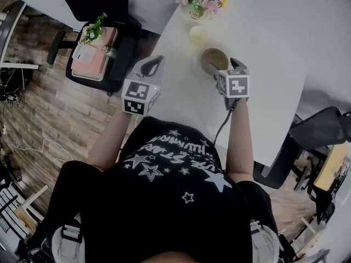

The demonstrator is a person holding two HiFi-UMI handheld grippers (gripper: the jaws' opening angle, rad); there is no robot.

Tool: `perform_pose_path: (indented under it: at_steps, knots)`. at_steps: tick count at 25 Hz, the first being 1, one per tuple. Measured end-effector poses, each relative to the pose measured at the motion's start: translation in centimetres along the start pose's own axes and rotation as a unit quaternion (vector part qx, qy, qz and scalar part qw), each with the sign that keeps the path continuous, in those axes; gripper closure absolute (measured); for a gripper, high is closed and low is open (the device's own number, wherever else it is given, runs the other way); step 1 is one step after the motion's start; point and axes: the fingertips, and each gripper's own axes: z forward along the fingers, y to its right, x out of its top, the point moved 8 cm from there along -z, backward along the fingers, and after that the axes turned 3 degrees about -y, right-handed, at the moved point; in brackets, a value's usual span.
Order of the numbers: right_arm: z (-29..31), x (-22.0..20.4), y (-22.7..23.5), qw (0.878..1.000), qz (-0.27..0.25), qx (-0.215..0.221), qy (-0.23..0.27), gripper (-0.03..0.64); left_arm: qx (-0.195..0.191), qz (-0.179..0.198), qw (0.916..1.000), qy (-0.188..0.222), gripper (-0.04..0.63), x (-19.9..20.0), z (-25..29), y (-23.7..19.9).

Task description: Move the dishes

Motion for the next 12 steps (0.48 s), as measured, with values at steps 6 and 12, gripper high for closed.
perform_pose_path:
  at_steps: [6,12]
  knots:
    - [0.3,-1.4,1.2,1.0,0.028,-0.003,-0.011,0.25,0.005,-0.001,1.0,0.0,0.584,0.2,0.0,0.6]
    - [1.4,-2.3,2.5,0.998,0.055,0.007,-0.032,0.284,0.006,0.001,1.0,-0.002,0.584,0.4,0.6,1.3]
